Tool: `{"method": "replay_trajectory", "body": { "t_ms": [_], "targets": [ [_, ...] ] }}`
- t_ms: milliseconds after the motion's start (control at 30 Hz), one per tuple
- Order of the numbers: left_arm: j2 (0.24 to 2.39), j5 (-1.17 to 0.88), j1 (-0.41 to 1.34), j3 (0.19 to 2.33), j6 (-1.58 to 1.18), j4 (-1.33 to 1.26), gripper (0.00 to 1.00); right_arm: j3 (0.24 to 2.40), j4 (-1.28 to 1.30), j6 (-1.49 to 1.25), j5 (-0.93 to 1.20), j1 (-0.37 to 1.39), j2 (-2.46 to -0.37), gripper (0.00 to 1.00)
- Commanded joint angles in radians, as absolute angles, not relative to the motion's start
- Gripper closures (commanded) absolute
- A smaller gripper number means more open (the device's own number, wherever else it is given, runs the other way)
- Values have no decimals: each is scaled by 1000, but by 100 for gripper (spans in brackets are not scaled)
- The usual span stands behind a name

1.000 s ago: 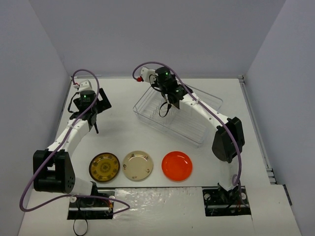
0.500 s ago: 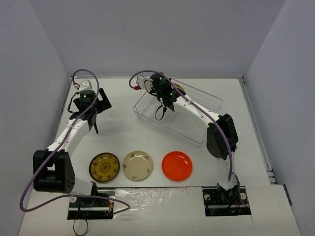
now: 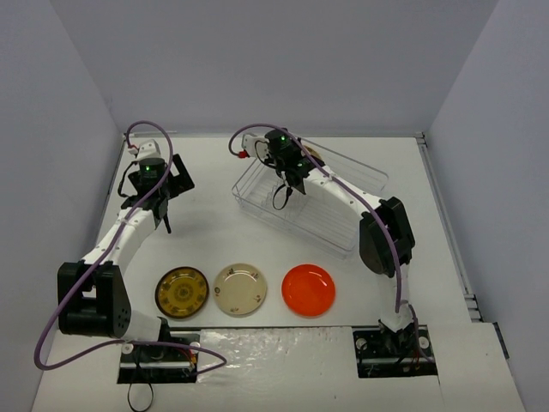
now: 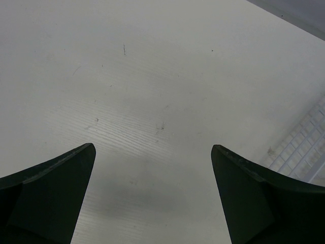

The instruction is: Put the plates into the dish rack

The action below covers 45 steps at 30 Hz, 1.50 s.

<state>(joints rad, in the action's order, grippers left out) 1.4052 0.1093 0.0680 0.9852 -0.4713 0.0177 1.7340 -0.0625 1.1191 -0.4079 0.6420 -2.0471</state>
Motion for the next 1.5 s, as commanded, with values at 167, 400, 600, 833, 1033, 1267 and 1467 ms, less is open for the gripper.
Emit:
{"method": "replay_trajectory", "body": {
  "t_ms": [167,400,600,833,1033,1267,1467],
  "targets": [
    [1398,112,55,1023,-460,-34,3,1698,-120,1038,-325,629,-2014,100],
    [1405,109,55,1033,-465,-20,3,1681,-131,987,-297,622,-2010,75],
    [1391,108,54,1059,-473,36,3,1695,-122,944,-263,615,-1966,50],
    [1290,98,54,1044,-506,74,3,1728,-83,728,-149,623,-1788,13],
    [1156,95,54,973,-559,92,3,1642,-143,198,-119,626,-1632,0],
    [1090,181,53,962,-597,229,3,1428,46,-251,187,646,-1495,0],
    [1081,167,52,941,-597,216,3,1165,173,-398,85,716,-1325,0]
  ]
}}
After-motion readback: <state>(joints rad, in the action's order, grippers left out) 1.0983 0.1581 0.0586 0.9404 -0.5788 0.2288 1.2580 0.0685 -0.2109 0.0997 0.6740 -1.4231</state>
